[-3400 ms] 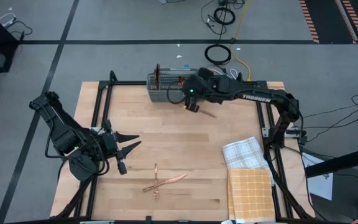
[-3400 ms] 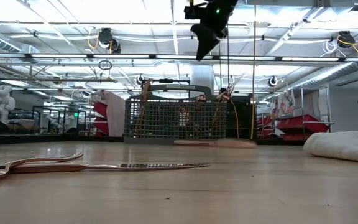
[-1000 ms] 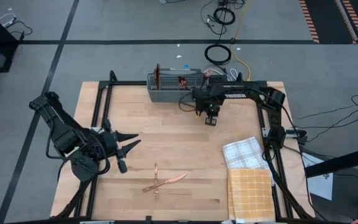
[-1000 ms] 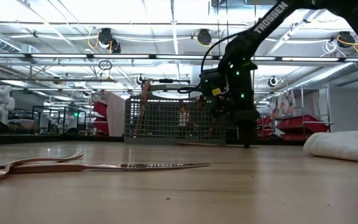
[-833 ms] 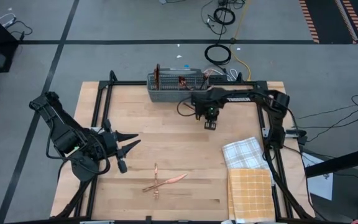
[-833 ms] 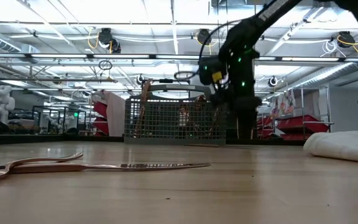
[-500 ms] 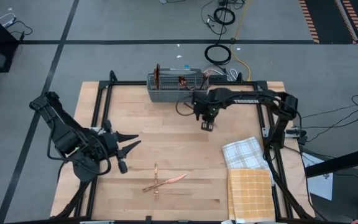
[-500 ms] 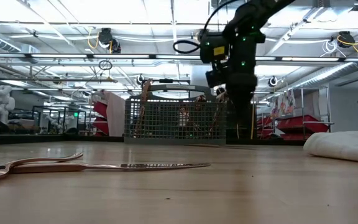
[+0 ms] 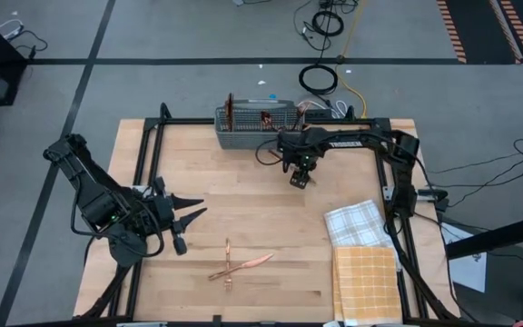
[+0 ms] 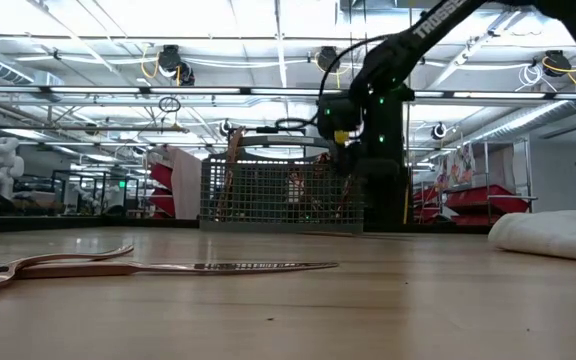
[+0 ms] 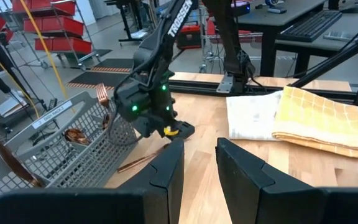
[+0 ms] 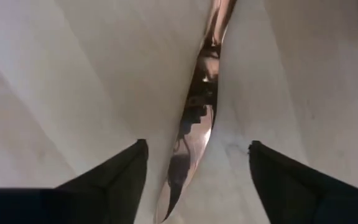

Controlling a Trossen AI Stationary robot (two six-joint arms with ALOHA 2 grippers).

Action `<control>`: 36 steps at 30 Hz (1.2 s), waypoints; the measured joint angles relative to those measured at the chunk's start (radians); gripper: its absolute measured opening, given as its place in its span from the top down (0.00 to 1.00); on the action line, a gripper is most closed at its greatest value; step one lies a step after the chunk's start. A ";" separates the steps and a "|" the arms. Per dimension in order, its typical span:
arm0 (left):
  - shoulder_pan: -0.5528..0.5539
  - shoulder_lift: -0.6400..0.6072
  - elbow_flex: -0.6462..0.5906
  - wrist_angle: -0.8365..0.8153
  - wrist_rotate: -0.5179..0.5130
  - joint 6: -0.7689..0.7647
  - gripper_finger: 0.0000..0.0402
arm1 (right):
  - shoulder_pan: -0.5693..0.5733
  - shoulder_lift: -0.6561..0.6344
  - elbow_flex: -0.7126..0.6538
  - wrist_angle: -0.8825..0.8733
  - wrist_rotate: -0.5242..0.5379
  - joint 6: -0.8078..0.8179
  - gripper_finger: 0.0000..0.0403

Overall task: Sort silverware
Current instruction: Put the top bronze knife into the gray silverware rack

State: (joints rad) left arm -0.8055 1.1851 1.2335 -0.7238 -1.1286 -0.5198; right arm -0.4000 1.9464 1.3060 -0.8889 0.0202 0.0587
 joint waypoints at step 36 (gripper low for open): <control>0.000 0.000 0.000 -0.026 0.026 0.000 0.75 | 0.096 0.022 -0.004 0.001 0.035 0.118 0.99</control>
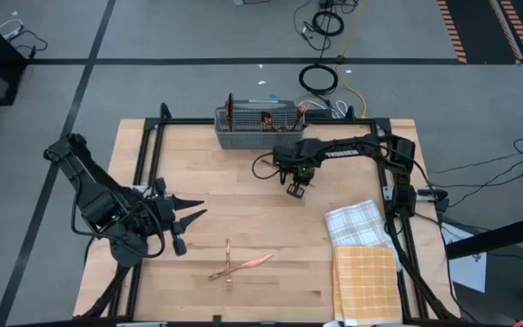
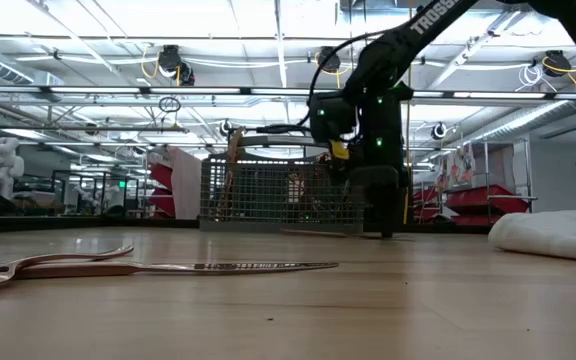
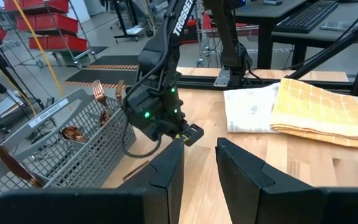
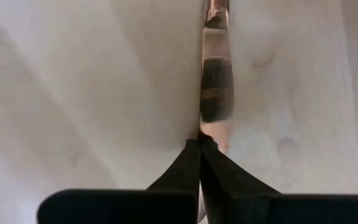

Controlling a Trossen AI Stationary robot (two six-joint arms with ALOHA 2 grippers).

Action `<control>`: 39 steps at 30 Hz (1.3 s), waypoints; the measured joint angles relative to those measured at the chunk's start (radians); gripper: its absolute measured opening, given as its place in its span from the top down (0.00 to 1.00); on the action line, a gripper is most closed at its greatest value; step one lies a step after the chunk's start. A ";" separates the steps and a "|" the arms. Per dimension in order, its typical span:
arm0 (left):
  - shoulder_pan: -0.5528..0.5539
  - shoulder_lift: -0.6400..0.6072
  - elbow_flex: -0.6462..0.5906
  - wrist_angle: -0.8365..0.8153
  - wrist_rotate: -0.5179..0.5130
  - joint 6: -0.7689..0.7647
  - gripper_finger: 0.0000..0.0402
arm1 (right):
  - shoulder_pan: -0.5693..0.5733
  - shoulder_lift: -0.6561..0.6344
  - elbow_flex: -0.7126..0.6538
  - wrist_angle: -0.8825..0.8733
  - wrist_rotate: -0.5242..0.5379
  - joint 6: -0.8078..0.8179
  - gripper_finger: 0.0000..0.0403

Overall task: Sort silverware
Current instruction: Put the top bronze knife into the gray silverware rack

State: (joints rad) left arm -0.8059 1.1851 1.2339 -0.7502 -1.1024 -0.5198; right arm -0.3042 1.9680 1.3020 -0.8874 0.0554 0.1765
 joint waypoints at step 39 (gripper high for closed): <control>0.028 0.000 0.000 -0.034 -0.009 -0.026 0.75 | -0.051 0.081 0.122 0.156 0.023 -0.219 0.49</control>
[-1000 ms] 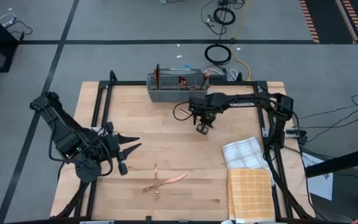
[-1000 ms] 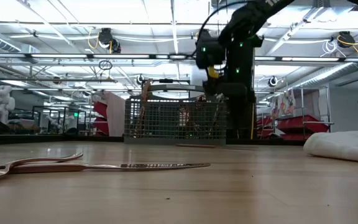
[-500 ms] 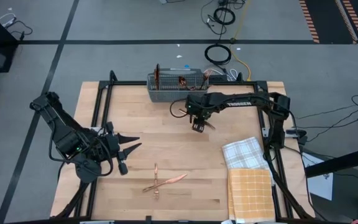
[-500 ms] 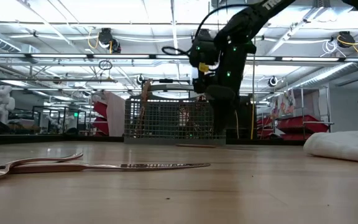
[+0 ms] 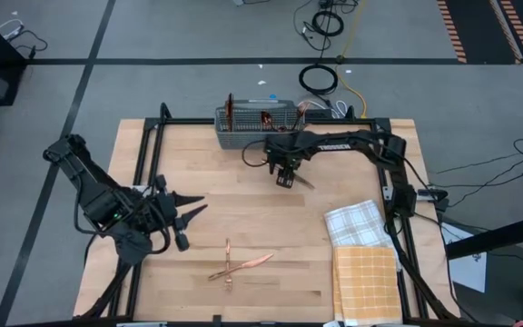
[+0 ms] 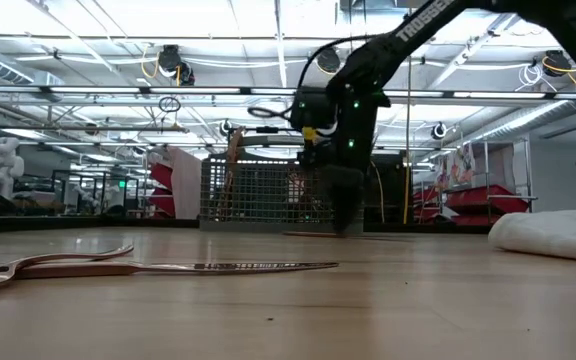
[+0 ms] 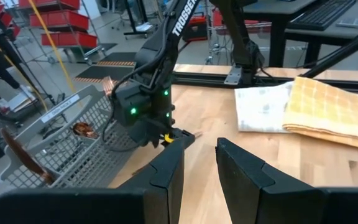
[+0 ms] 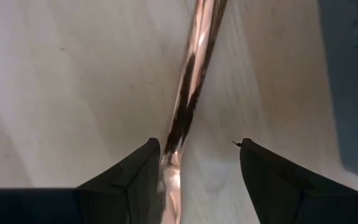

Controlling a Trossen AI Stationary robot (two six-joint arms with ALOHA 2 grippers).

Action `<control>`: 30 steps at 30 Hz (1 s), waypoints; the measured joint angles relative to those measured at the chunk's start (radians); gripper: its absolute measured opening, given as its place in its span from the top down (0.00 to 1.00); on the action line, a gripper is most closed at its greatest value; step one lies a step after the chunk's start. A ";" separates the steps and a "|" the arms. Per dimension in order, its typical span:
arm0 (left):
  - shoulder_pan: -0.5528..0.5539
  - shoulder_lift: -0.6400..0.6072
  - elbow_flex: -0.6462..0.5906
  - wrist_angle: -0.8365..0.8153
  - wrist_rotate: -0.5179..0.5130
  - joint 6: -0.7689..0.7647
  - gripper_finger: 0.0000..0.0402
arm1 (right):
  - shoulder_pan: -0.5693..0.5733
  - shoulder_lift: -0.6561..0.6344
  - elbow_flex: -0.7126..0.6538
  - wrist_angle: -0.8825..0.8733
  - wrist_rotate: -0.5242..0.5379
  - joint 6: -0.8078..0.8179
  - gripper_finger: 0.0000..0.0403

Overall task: Sort silverware
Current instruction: Put the top bronze knife into the gray silverware rack

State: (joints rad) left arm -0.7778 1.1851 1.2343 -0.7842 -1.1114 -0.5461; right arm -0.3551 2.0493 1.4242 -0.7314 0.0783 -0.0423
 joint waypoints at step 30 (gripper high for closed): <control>0.004 0.000 0.000 -0.038 0.022 -0.025 0.75 | 0.116 0.033 0.047 -0.168 -0.066 0.163 1.00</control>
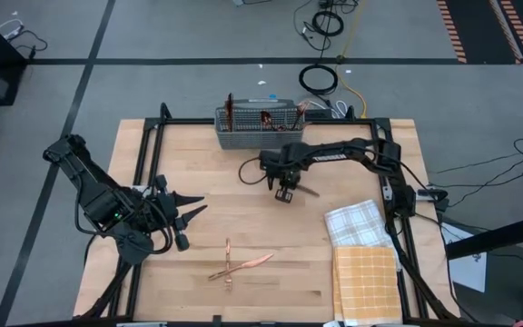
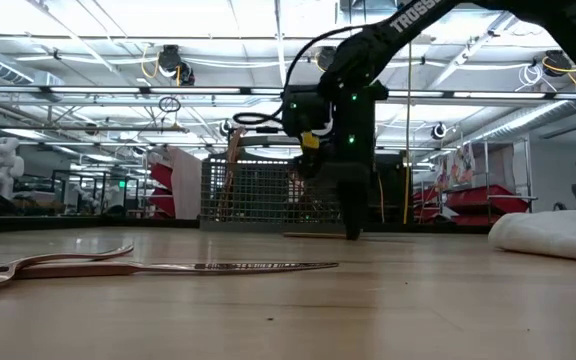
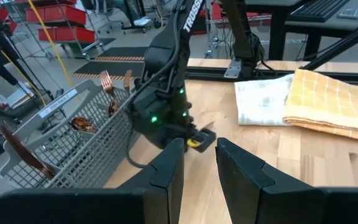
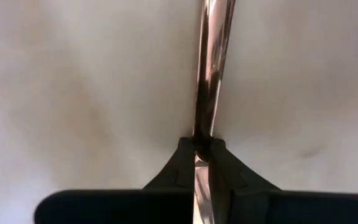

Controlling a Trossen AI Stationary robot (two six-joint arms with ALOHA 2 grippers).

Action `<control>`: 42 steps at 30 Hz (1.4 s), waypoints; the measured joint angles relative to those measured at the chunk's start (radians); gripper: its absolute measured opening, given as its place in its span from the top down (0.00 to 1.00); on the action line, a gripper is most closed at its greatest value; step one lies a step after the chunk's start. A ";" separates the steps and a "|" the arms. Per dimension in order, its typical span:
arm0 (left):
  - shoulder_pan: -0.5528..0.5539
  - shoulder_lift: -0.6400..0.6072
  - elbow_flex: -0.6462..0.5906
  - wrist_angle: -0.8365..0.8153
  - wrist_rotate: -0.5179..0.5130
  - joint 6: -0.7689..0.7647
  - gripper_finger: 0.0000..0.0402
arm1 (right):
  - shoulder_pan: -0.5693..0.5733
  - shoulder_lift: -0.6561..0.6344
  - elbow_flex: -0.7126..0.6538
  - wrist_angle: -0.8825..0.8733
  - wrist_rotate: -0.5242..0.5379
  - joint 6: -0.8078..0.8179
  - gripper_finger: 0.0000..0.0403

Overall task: Sort silverware
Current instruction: Put the top bronze knife into the gray silverware rack

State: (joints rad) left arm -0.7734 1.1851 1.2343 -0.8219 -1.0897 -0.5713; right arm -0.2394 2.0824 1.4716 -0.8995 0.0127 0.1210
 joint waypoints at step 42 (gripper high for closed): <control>0.001 0.006 0.000 -0.010 0.016 -0.079 0.75 | -0.010 0.015 0.009 -0.007 0.021 -0.358 0.46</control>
State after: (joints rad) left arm -0.7727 1.1915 1.2343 -0.8314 -1.0733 -0.6502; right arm -0.2497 2.0969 1.4809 -0.9065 0.0338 -0.2370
